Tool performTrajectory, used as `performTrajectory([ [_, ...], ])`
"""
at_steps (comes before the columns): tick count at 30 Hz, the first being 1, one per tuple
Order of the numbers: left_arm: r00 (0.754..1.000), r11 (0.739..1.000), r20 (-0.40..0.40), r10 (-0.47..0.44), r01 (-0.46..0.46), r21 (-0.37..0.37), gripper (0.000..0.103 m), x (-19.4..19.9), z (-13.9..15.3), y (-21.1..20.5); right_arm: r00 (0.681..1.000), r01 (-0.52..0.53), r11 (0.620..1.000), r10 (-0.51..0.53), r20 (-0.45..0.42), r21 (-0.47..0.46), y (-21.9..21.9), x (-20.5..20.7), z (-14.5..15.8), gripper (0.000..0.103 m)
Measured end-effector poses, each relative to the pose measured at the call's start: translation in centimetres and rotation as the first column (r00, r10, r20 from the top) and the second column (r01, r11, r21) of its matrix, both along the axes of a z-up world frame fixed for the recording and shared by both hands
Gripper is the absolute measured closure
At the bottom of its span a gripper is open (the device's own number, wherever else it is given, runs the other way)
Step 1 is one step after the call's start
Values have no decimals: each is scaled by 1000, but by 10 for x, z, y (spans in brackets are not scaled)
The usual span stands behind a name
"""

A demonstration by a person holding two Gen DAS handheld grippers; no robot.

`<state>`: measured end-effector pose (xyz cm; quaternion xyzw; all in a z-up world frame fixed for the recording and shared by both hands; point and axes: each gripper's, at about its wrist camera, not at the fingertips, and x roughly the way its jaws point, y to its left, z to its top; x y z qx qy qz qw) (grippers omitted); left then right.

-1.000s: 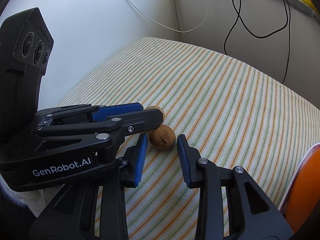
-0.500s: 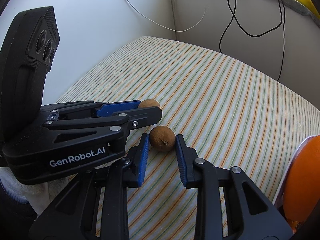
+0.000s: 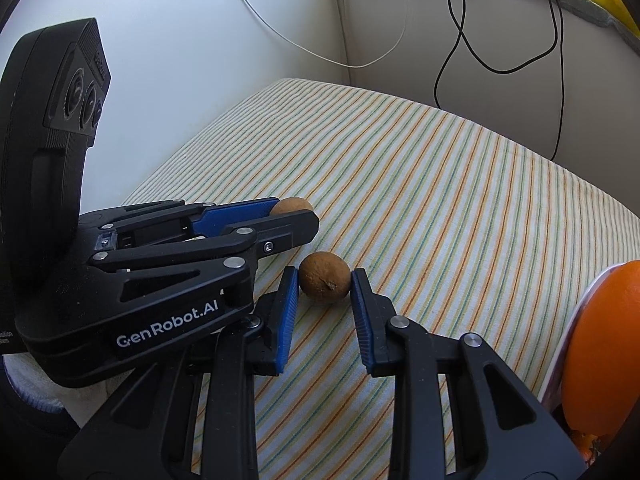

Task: Organize fruits
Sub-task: 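Grasp one brown kiwi with the left gripper while the right gripper grasps the other, then carry both brown kiwis over the plate with both grippers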

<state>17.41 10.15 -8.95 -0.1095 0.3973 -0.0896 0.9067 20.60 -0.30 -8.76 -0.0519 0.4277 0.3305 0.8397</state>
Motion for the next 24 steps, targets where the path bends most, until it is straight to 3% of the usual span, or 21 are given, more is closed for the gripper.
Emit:
performTrajectory([
  [16, 996, 1000, 94, -9, 8, 7, 79, -32, 33, -17, 999, 20, 997, -22, 24, 76, -26, -24, 27, 75],
  [24, 991, 999, 122, -53, 53, -1, 79, -44, 42, -42, 997, 44, 990, -51, 51, 136, -63, -43, 48, 75],
])
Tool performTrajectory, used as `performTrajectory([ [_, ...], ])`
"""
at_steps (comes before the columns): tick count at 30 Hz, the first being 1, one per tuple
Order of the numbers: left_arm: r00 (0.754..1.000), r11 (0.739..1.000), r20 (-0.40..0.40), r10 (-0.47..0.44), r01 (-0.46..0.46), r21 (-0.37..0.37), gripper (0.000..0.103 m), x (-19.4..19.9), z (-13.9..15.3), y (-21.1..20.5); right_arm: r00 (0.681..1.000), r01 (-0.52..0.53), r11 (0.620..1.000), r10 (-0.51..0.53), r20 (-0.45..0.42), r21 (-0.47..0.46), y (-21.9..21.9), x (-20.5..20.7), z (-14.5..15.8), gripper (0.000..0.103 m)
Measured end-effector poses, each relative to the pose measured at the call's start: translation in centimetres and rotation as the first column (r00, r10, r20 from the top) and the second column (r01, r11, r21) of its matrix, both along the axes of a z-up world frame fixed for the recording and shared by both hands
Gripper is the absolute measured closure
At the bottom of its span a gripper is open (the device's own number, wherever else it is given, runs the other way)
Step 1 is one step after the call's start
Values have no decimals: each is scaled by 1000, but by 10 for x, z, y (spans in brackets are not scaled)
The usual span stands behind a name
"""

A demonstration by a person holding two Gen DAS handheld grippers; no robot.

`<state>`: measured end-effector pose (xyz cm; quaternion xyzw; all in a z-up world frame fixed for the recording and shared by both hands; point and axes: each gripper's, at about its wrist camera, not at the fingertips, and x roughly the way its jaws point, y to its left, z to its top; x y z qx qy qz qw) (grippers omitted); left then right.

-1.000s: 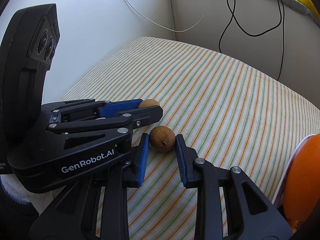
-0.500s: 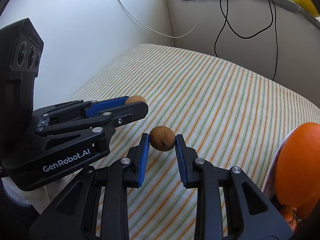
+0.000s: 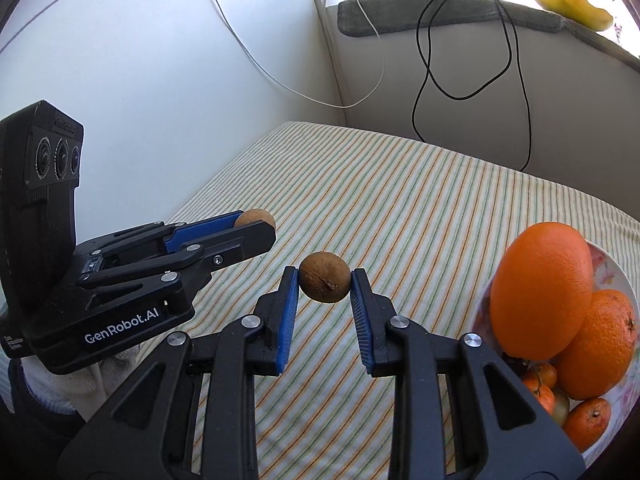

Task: Organize fruits
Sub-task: 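Carry both brown kiwis over the plate with both grippers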

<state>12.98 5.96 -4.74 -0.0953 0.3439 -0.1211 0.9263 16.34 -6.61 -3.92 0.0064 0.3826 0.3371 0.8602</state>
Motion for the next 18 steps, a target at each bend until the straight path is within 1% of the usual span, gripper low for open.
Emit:
performTrajectory([
  [9, 998, 997, 16, -67, 67, -25, 79, -4, 6, -34, 997, 54, 998, -56, 47, 28, -51, -10, 21, 75],
  [18, 990, 989, 16, -141, 142, -40, 79, -6, 4, -70, 988, 141, 989, -143, 59, 39, -105, -2, 25, 75],
])
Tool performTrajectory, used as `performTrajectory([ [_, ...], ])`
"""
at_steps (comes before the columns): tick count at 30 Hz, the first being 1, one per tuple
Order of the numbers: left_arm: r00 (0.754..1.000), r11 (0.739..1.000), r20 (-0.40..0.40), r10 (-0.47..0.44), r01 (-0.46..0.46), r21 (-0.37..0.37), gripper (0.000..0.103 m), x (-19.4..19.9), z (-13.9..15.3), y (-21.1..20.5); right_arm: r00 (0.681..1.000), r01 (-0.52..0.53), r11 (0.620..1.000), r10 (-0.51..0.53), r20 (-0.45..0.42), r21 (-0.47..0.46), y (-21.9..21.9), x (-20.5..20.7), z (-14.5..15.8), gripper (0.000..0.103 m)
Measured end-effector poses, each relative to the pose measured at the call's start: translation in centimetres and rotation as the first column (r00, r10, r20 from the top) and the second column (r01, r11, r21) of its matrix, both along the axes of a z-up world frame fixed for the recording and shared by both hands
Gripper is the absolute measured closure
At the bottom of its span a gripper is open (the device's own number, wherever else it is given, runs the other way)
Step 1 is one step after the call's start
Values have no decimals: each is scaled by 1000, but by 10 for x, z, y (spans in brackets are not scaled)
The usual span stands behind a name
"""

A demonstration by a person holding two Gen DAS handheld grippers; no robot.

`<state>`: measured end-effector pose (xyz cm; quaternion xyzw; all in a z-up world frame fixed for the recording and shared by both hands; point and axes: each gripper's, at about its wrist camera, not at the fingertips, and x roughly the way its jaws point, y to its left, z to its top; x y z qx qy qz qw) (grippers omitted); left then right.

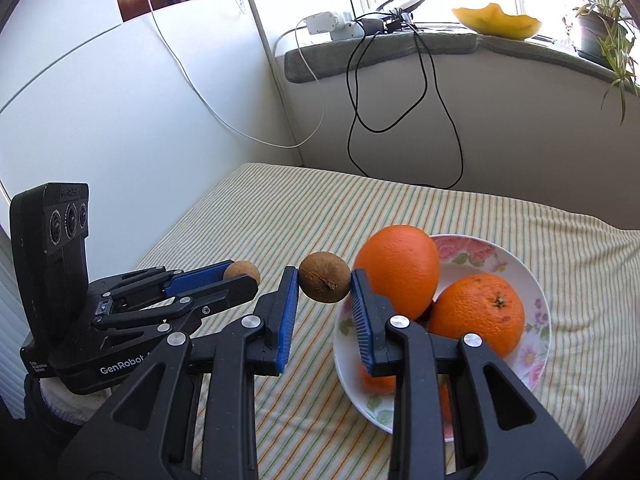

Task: Organize fruits
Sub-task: 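Carry both brown kiwis over the plate with both grippers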

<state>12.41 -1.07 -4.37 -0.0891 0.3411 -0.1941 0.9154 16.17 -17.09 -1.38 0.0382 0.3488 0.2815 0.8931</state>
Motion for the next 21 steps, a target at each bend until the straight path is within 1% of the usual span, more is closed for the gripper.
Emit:
performTrajectory([
  [12, 994, 994, -2, -110, 110, 7, 79, -1, 0, -55, 995, 94, 996, -94, -18, 0, -58, 17, -3, 75],
  [17, 991, 991, -5, -132, 132, 28, 79, 0, 0, -73, 993, 112, 994, -112, -28, -2, -68, 26, -6, 75],
  [21, 990, 989, -5, -138, 138, 45, 79, 0, 0, -79, 992, 119, 993, -119, -36, -5, -73, 36, -8, 75],
])
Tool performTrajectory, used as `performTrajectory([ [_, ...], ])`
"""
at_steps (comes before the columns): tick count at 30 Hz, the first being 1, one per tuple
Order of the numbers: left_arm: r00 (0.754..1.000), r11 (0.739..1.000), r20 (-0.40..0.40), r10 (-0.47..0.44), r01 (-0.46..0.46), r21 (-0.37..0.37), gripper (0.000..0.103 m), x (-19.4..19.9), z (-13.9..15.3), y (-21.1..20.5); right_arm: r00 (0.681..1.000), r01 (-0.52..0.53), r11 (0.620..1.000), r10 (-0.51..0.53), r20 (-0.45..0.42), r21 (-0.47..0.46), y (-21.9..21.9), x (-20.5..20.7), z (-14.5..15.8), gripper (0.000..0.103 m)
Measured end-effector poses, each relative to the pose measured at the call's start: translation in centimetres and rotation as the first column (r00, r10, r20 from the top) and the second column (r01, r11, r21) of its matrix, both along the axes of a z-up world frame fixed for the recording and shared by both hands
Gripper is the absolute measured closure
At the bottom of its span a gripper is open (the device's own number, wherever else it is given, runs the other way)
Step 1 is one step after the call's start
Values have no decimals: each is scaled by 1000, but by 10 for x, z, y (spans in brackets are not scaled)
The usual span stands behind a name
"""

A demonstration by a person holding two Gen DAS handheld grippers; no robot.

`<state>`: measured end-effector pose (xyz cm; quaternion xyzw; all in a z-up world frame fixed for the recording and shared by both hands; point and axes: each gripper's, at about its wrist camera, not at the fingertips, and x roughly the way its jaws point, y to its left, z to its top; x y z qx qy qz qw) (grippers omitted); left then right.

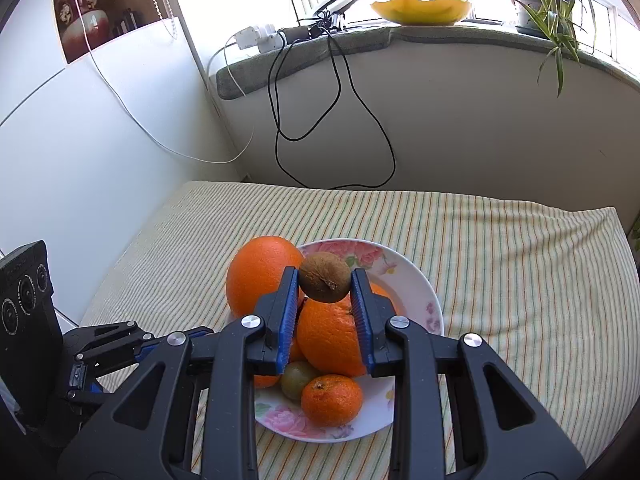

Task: Organize fruits
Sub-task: 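Carry both brown kiwis over the plate with both grippers, then open both grippers to drop the kiwis onto the plate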

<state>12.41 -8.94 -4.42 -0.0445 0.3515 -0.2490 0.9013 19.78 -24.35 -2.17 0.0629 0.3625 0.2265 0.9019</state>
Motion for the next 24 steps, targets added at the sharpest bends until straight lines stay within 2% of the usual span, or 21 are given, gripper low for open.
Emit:
performTrajectory([
  [9, 1000, 999, 9, 5, -5, 34, 79, 4, 0, -9, 1000, -3, 1000, 3, -15, -15, 3, 21, -7, 75],
  [20, 1000, 999, 12, 6, -6, 41, 78, 7, 1, -14, 999, -26, 999, 25, -24, -24, 12, 33, -12, 75],
  [23, 1000, 999, 16, 12, -13, 40, 66, 8, 2, -14, 999, -28, 999, 27, -22, -38, 14, 33, -12, 75],
  [24, 1000, 999, 15, 13, -14, 36, 66, 7, 3, -14, 999, -30, 999, 29, -20, -36, 14, 33, -12, 71],
])
